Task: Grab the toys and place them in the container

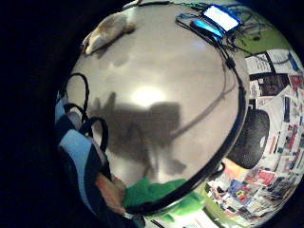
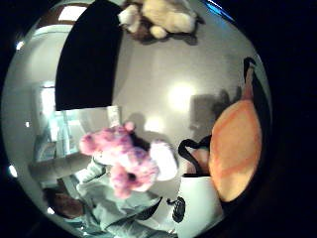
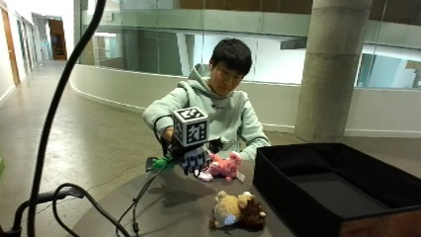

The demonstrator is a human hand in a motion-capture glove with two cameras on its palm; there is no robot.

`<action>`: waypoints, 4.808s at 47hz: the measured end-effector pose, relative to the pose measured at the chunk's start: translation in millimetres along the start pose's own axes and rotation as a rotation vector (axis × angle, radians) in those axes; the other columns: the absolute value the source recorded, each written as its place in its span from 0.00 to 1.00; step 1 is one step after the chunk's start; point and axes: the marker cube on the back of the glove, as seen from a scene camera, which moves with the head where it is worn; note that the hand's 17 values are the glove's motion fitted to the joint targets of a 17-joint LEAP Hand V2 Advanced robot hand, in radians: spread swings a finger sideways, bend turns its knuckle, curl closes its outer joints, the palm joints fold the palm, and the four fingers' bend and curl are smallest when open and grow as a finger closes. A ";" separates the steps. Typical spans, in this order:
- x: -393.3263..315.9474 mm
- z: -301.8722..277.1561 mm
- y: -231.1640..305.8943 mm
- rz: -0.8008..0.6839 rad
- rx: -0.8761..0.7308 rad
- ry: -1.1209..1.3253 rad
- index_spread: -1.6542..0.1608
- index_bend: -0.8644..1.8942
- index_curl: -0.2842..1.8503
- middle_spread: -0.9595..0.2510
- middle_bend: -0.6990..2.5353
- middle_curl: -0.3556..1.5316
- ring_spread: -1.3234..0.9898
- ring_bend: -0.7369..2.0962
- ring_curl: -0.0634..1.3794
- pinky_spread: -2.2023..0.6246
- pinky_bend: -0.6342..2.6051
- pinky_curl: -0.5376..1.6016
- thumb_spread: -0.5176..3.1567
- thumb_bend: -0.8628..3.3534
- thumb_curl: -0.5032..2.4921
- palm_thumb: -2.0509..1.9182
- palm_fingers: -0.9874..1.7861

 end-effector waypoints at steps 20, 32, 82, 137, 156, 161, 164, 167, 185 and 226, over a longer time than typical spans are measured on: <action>-175.4 -182.6 -46.4 -0.199 0.308 -0.022 0.74 0.68 0.41 0.62 0.61 0.56 0.43 0.75 0.46 0.64 0.54 0.49 0.28 0.24 0.41 0.67 0.76; -266.5 -208.2 -109.8 -0.319 0.581 -0.082 0.75 0.68 0.45 0.63 0.61 0.58 0.43 0.76 0.47 0.65 0.55 0.51 0.25 0.23 0.43 0.67 0.72; -50.0 35.7 -146.0 0.030 0.087 0.144 0.76 0.36 0.26 0.80 0.26 0.33 0.56 0.33 0.23 0.79 0.41 0.41 0.50 0.21 0.27 0.52 0.31; -178.1 -181.6 -85.7 -0.073 0.303 0.032 0.79 0.63 0.43 0.63 0.65 0.61 0.44 0.80 0.50 0.63 0.57 0.55 0.39 0.21 0.42 0.65 0.74; -260.7 -200.7 -169.5 -0.180 0.548 -0.001 0.77 0.56 0.50 0.63 0.64 0.62 0.44 0.82 0.49 0.64 0.57 0.56 0.40 0.20 0.43 0.63 0.70; -264.4 -176.4 -186.8 -0.126 0.370 -0.014 0.78 0.44 0.50 0.64 0.54 0.58 0.47 0.70 0.48 0.68 0.56 0.59 0.44 0.17 0.38 0.55 0.21; -265.8 -169.3 -188.6 -0.135 0.385 -0.011 0.78 0.40 0.44 0.70 0.42 0.51 0.50 0.56 0.39 0.72 0.54 0.54 0.44 0.18 0.36 0.52 0.09; -262.7 -165.3 -186.8 -0.149 0.383 -0.012 0.78 0.36 0.39 0.73 0.37 0.46 0.52 0.47 0.30 0.74 0.51 0.50 0.44 0.19 0.35 0.51 0.13; -197.5 -163.3 -65.2 -0.216 0.305 0.109 0.78 0.34 0.29 0.78 0.26 0.39 0.56 0.34 0.21 0.79 0.41 0.43 0.46 0.20 0.30 0.51 0.26; -149.9 104.8 91.6 -0.107 0.356 0.068 0.79 0.33 0.16 0.70 0.47 0.46 0.47 0.68 0.40 0.69 0.48 0.43 0.50 0.23 0.29 0.58 0.72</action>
